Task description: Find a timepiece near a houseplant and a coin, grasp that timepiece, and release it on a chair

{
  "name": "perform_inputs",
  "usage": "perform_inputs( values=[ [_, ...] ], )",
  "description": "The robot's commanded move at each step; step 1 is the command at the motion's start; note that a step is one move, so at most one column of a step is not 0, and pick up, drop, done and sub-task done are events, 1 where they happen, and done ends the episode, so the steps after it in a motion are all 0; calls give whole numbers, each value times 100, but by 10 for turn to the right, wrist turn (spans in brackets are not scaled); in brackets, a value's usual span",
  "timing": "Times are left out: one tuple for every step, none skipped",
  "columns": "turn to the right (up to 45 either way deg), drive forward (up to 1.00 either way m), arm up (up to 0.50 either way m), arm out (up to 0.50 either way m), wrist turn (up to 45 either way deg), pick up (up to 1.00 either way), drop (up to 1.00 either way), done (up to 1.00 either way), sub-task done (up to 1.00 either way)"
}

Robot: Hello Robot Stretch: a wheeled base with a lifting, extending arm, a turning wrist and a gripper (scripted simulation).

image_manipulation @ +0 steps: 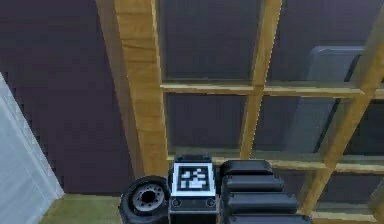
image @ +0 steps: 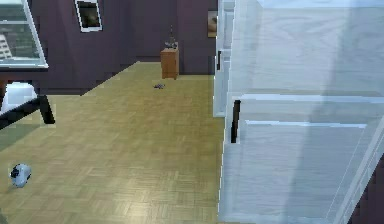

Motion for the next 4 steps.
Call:
perform_inputs(
  values=[
    [120,0,0,0,0,0,0,0,0],
    [0,20,0,0,0,0,0,0,0],
    [-330,0,0,0,0,0,0,0,0],
    [0,65,0,0,0,0,0,0,0]
  ],
)
